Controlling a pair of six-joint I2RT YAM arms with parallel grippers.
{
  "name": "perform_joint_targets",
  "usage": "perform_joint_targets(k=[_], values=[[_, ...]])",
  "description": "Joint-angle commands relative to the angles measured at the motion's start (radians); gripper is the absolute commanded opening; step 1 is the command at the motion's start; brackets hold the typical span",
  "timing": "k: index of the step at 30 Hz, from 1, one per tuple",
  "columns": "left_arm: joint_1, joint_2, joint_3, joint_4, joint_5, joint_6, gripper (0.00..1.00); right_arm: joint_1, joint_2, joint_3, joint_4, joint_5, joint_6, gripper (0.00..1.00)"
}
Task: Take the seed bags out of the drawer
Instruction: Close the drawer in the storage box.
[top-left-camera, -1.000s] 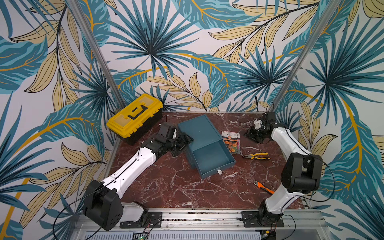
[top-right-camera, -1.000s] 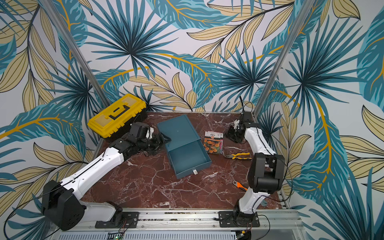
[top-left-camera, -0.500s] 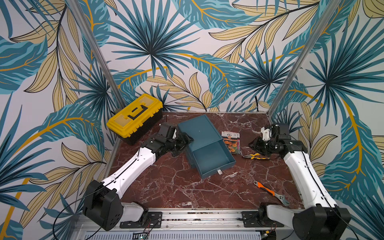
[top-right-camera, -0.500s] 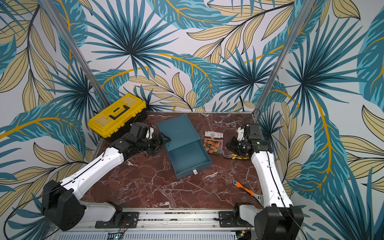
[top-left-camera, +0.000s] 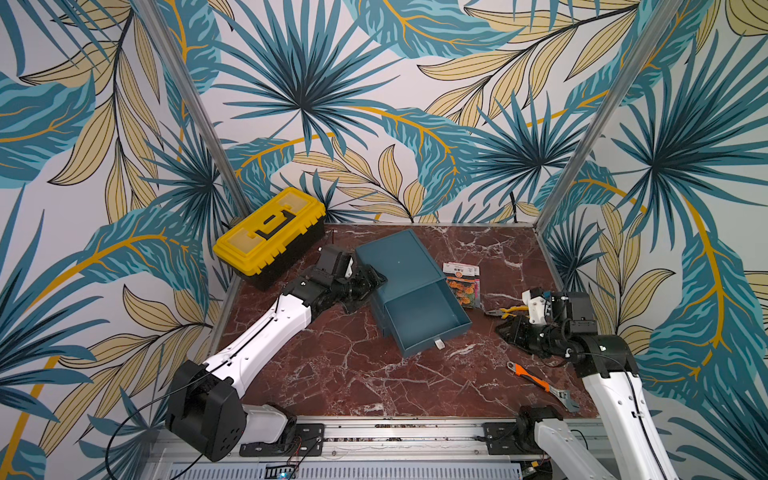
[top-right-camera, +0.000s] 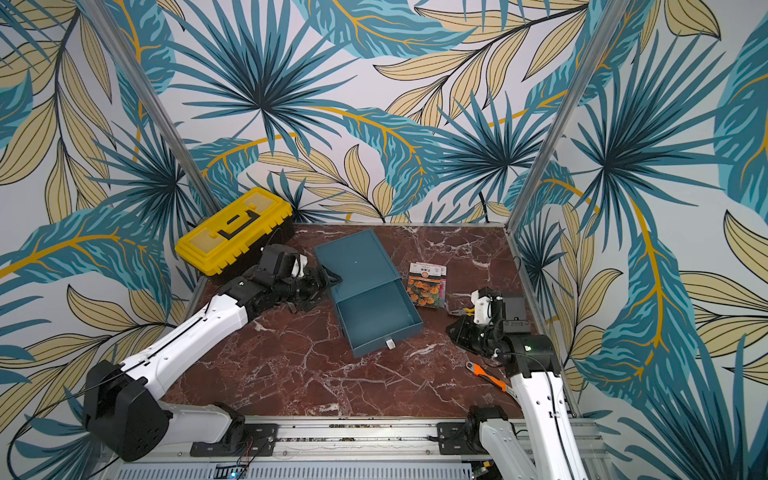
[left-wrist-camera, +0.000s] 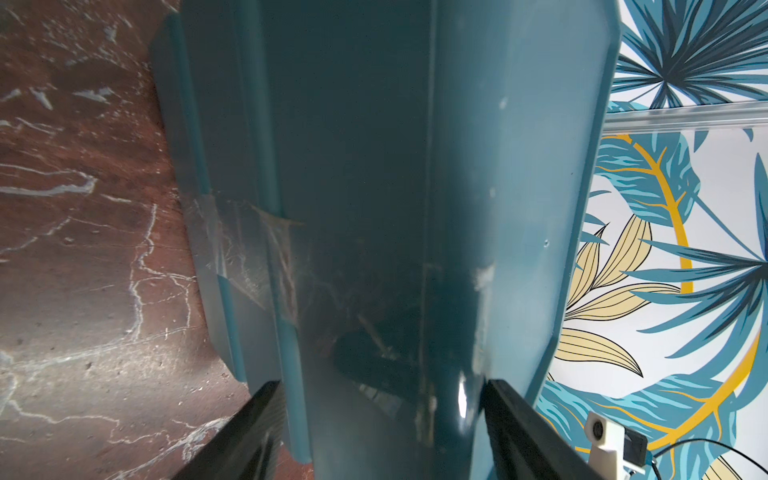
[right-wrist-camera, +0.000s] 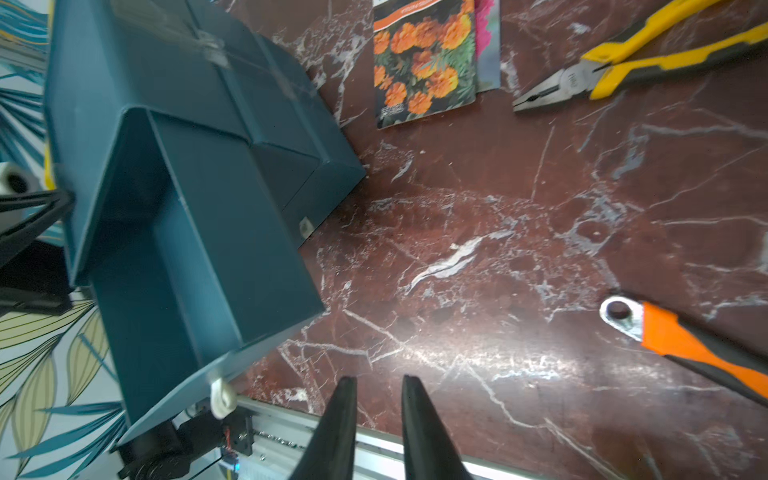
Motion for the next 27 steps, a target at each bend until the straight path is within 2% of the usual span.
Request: perform_joint_targets(k=[1, 9, 18, 27], values=[[0.009, 0.001, 0.045, -0.059, -0.032, 0.018, 0.79, 0.026, -0.053, -0.025, -0.037, -0.105, 0.010, 0.22], [0.010, 0.001, 0.045, -0.055, -0.026, 0.019, 0.79, 0.081, -0.100, -0.075, 0.011, -0.254, 0.014, 0.18], [0.009, 0.001, 0.045, -0.054, -0.026, 0.019, 0.79, 0.288, -0.043, -0.108, 0.206, -0.118, 0.090, 0.18], [0.010, -0.004, 0.044, -0.058, -0.025, 0.019, 0.79, 0.369, 0.068, -0.113, 0.331, -0.060, 0.113, 0.18]])
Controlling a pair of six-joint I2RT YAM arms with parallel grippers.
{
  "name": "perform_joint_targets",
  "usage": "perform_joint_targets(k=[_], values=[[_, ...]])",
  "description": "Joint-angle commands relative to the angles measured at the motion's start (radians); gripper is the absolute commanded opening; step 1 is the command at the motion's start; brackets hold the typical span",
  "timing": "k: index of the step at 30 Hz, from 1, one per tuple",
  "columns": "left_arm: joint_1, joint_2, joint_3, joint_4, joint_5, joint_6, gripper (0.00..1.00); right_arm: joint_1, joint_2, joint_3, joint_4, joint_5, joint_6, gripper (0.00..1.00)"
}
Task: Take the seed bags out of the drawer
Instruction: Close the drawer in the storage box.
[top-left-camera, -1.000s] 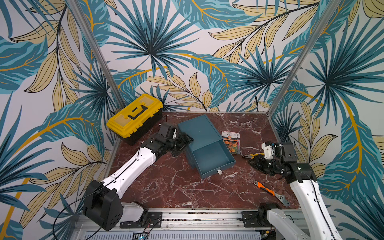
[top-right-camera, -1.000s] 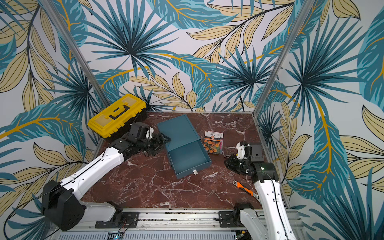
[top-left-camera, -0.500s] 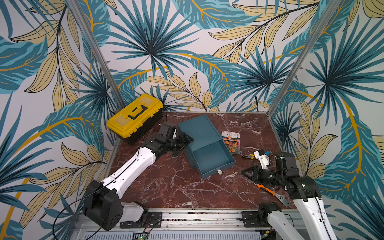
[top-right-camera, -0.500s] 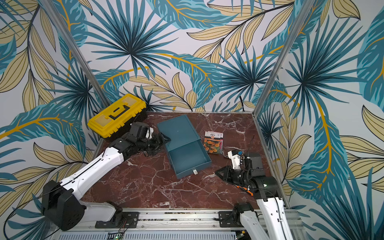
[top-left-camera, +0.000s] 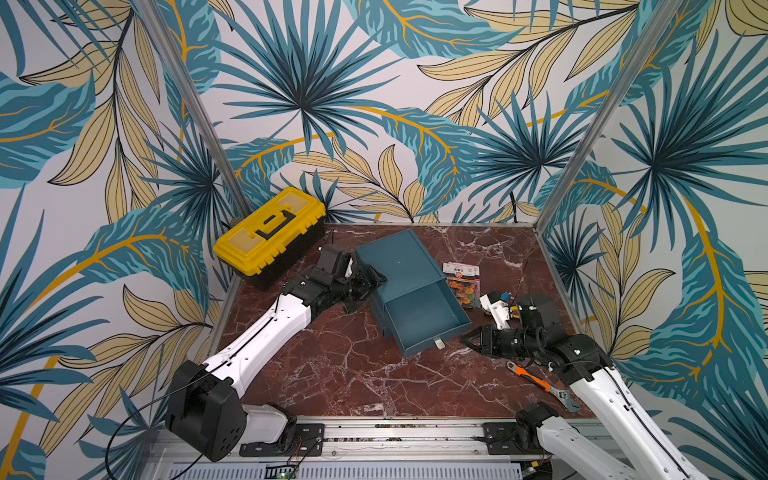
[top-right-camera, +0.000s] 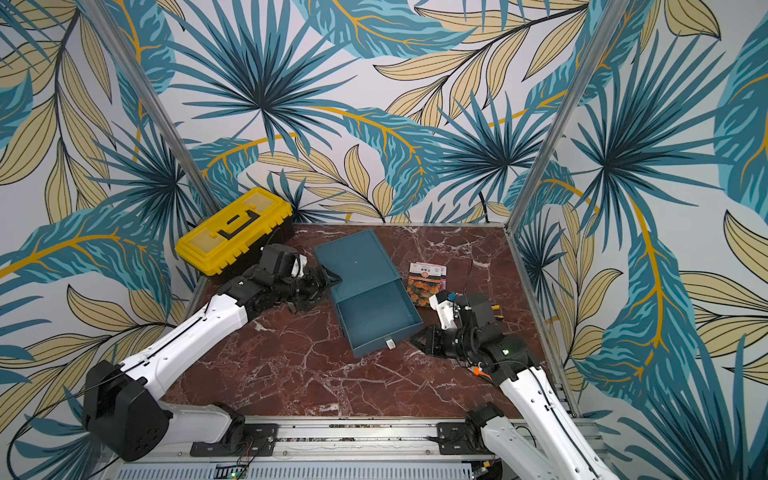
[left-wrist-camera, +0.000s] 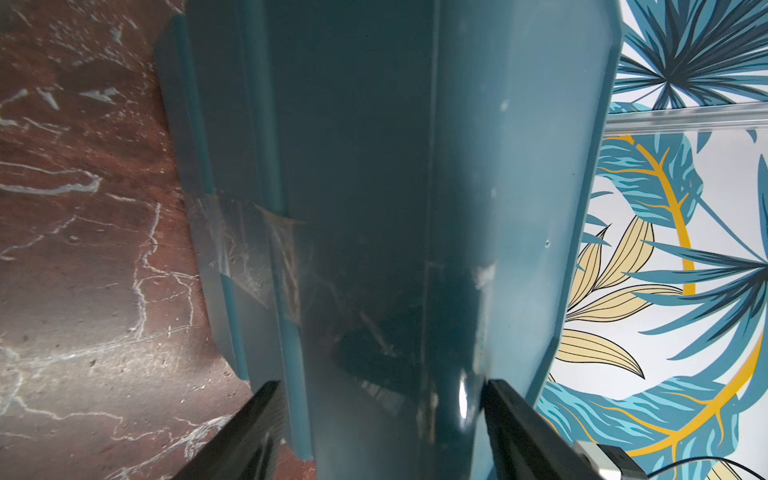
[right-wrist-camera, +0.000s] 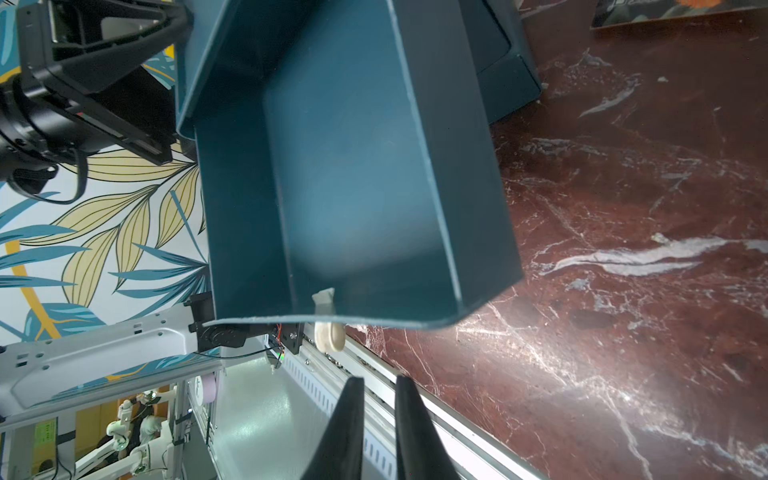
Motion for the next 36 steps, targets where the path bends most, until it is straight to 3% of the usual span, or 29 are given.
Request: perform_joint_targets(k=[1, 14, 36], values=[[0.009, -0.004, 0.039, -0.048, -0.024, 0.018, 0.79, 0.022, 0.026, -0.010, 0.075, 0.039, 0.011, 0.18], [0.009, -0.004, 0.038, -0.042, -0.020, 0.010, 0.79, 0.049, 0.151, 0.006, 0.232, 0.045, 0.059, 0.18], [0.009, -0.011, 0.033, -0.039, -0.024, 0.008, 0.79, 0.099, 0.389, 0.068, 0.523, 0.180, 0.218, 0.18]])
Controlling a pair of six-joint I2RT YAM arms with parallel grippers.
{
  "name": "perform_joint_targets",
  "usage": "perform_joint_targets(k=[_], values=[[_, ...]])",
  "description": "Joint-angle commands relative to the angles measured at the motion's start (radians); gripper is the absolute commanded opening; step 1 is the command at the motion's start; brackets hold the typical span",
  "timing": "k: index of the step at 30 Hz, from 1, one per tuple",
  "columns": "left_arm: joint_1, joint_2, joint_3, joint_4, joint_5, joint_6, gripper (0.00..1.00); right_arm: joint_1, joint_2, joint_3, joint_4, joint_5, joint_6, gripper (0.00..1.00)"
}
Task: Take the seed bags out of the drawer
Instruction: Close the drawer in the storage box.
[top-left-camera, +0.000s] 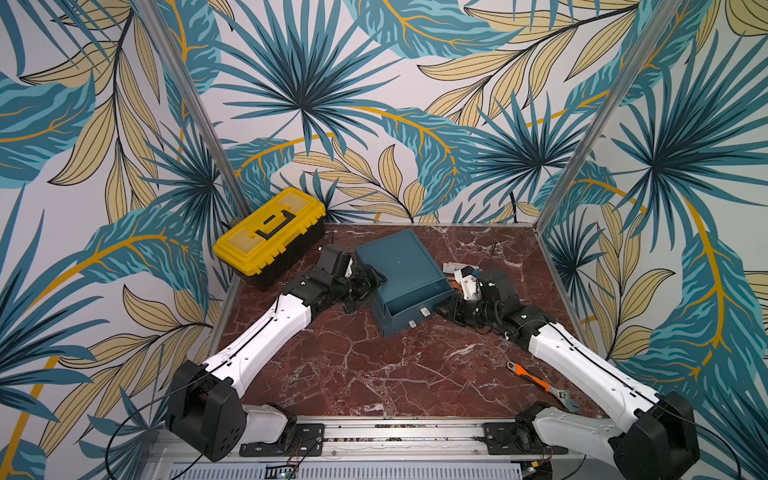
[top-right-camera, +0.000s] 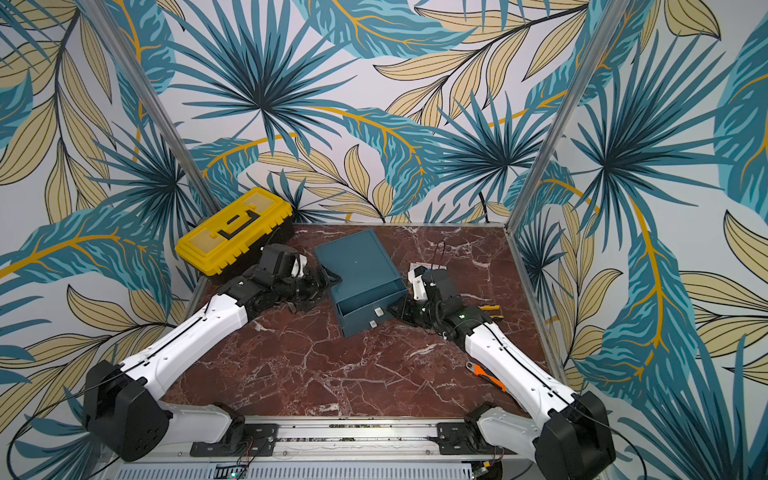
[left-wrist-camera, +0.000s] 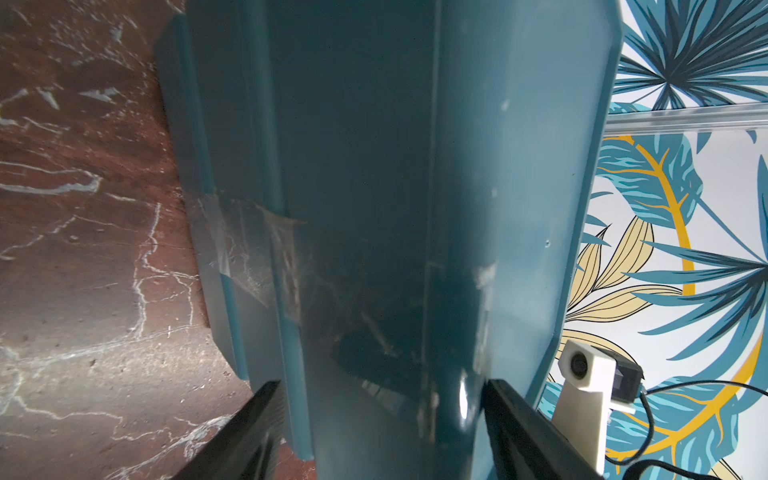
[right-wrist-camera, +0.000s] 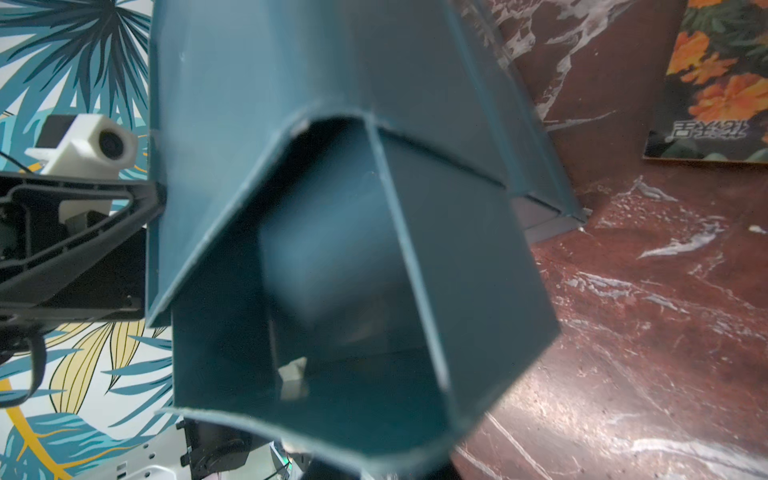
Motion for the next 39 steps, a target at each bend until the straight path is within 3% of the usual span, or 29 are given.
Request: perform_joint_targets(k=[1, 28, 33, 39], values=[[0.009, -0.011, 0.033, -0.042, -0.026, 0.009, 0.79, 0.004, 0.033, 0.039, 0.063, 0.040, 0.022, 0.18], [0.018, -0.019, 0.040, -0.040, -0.037, 0.006, 0.80, -0.014, 0.309, 0.296, 0.031, -0.022, -0.049, 0.19], [0.024, -0.015, 0.068, -0.046, -0.042, 0.012, 0.80, -0.014, 0.266, 0.246, 0.032, -0.010, -0.027, 0.20], [0.022, -0.027, 0.084, -0.057, -0.058, 0.008, 0.79, -0.015, 0.135, 0.097, 0.029, 0.039, 0.050, 0.30]])
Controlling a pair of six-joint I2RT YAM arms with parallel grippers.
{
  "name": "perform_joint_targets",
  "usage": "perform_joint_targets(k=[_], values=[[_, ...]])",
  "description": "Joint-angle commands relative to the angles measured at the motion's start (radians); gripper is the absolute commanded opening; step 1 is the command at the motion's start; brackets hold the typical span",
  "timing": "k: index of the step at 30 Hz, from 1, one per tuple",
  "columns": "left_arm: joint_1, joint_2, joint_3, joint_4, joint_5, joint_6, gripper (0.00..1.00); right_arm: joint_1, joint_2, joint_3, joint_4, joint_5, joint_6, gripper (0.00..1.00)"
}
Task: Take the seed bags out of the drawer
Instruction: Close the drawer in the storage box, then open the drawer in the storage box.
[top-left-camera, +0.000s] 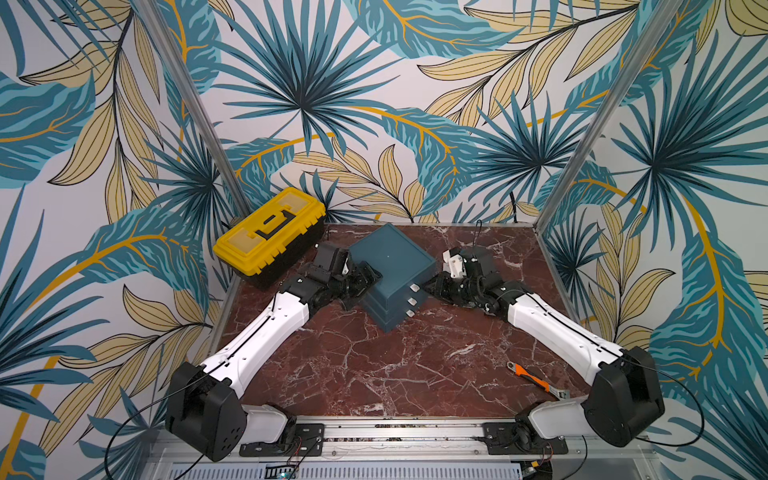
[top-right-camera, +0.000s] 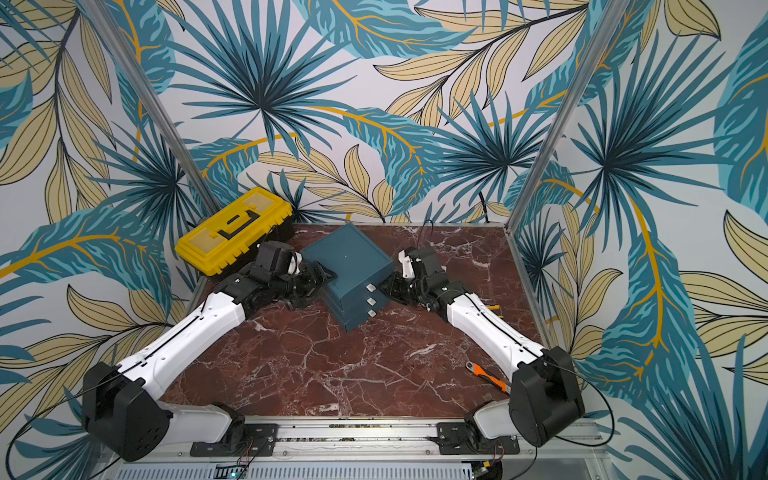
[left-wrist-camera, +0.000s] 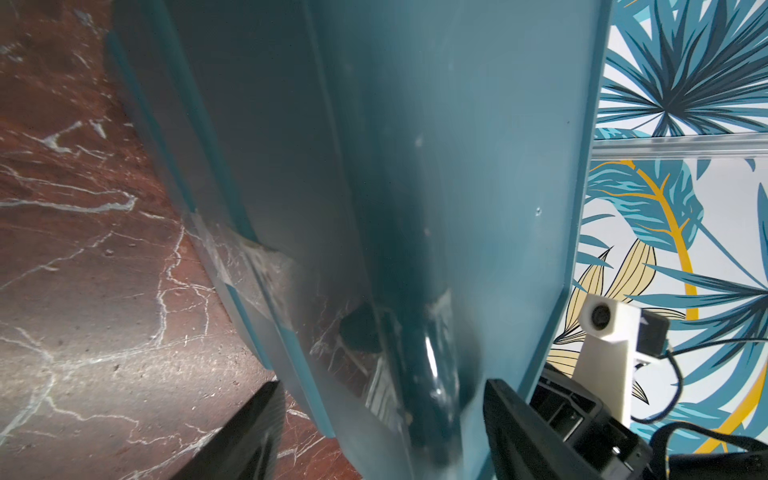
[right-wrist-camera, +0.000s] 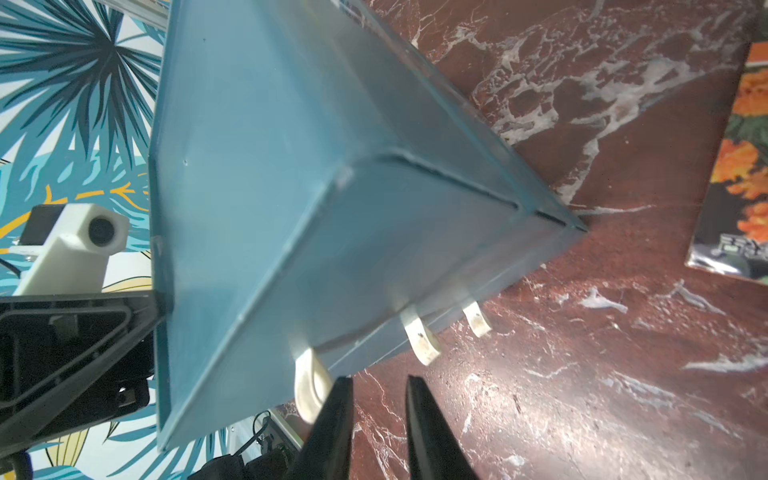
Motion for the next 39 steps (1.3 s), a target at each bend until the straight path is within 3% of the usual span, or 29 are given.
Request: perform_joint_targets(k=[1, 10, 19, 31, 39], values=[[0.002, -0.029, 0.049, -0.021, -0.023, 0.009, 0.79, -0.003, -0.074, -0.086, 0.004, 0.039, 0.063, 0.32], [-0.070, -0.018, 0.053, 0.002, -0.055, -0.024, 0.79, -0.003, -0.091, -0.290, 0.293, 0.001, 0.293, 0.44], [-0.099, -0.013, 0.039, 0.025, -0.064, -0.045, 0.80, 0.009, 0.017, -0.381, 0.613, -0.021, 0.451, 0.46], [-0.099, -0.003, 0.029, 0.032, -0.044, -0.041, 0.79, 0.041, 0.113, -0.401, 0.798, -0.013, 0.517, 0.38], [-0.098, -0.003, 0.028, 0.029, -0.037, -0.036, 0.79, 0.050, 0.117, -0.429, 0.818, -0.006, 0.534, 0.32]])
